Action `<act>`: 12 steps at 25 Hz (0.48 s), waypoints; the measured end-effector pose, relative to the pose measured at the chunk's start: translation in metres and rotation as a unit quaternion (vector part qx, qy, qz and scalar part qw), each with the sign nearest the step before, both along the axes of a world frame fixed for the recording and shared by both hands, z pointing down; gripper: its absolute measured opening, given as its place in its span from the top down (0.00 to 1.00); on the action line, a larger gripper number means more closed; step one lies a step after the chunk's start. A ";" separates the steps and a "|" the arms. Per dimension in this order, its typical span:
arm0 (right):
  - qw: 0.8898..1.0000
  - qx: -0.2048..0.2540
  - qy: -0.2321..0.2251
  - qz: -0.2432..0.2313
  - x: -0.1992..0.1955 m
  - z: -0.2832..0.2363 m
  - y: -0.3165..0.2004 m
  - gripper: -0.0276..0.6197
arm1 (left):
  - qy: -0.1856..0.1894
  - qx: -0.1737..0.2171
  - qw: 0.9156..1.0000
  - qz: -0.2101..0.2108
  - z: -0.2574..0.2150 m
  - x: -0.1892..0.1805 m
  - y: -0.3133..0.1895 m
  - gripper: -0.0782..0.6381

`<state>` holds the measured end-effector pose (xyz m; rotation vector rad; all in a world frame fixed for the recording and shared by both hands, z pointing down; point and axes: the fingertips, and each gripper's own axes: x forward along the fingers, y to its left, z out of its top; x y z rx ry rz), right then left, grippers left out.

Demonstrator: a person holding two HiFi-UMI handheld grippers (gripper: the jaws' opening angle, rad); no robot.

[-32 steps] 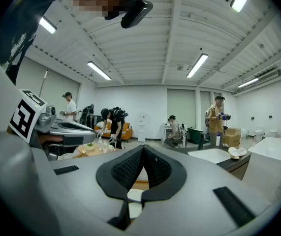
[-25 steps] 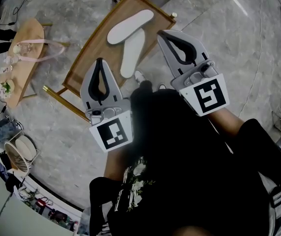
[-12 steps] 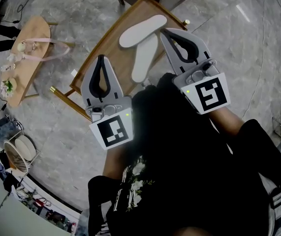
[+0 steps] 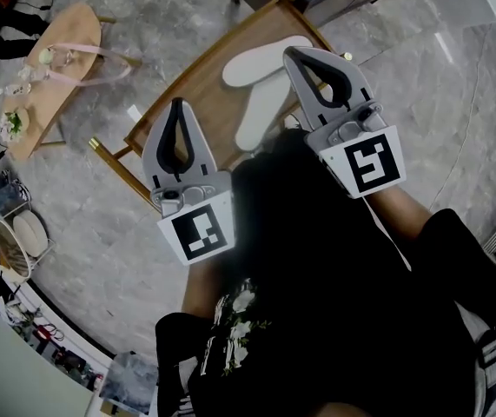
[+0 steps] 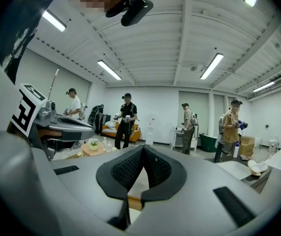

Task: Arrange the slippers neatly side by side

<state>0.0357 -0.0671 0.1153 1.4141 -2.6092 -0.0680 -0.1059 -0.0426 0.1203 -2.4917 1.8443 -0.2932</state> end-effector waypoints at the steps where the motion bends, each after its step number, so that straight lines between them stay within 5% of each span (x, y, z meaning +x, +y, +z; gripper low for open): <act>1: 1.000 -0.006 0.002 -0.009 -0.002 0.001 -0.002 0.96 | 0.002 -0.003 1.000 -0.009 0.001 0.000 -0.001 0.89; 12: 0.996 -0.040 0.017 -0.083 0.003 0.019 -0.019 0.96 | 0.004 -0.032 0.997 -0.069 0.012 0.012 -0.005 0.89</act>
